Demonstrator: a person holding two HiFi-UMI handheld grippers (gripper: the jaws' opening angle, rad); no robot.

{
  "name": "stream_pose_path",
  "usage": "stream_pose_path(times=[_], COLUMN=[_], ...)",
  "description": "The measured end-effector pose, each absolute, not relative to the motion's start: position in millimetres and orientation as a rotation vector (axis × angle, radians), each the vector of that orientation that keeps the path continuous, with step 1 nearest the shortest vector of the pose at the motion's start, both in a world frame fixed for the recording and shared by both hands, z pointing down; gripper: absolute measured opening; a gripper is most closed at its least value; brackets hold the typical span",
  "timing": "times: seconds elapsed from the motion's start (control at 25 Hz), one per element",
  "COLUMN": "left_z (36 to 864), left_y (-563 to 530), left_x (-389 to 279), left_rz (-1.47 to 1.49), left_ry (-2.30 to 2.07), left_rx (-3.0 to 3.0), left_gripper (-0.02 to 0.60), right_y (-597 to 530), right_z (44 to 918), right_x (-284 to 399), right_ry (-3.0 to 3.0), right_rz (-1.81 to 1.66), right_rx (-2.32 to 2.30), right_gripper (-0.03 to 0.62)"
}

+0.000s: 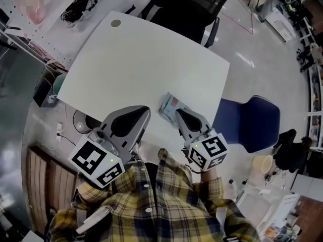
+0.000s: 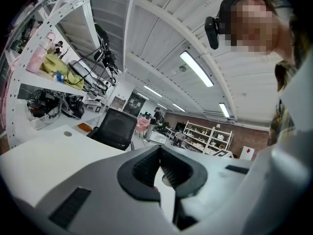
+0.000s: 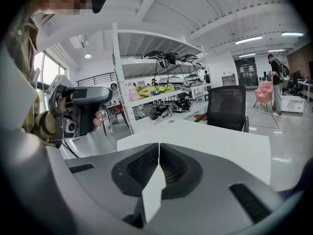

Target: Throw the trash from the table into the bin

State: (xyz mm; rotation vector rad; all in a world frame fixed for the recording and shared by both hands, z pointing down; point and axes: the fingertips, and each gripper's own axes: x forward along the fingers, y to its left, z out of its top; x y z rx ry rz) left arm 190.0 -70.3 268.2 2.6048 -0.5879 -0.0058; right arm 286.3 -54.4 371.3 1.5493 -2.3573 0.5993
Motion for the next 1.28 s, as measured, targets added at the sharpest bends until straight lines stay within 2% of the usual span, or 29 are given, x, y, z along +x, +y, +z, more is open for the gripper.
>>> stream_pose_path(times=[0.2,0.28,0.56,1.28], left_z=[276,279,290,321], left_y=[-71,-73,-73,-58], left_x=[183,177,161,149], left_rz=[0.006,0.008,0.025,0.09], left_ry=[-0.599,-0.611,-0.644,-0.69], left_rx=[2.583,2.573,2.539,2.469], left_gripper=[0.008,0.008,0.008,0.008], right_y=[-55,-55,-51,-48], right_z=[399,415,465,564], right_x=[286,283,277,300], right_ry=[-2.312,-2.28,-2.168,-1.964], right_rz=[0.666,0.682,0.694,0.739], right_rx=[1.473,1.417,1.262,1.039], right_gripper=[0.002,0.063,0.11,0.115])
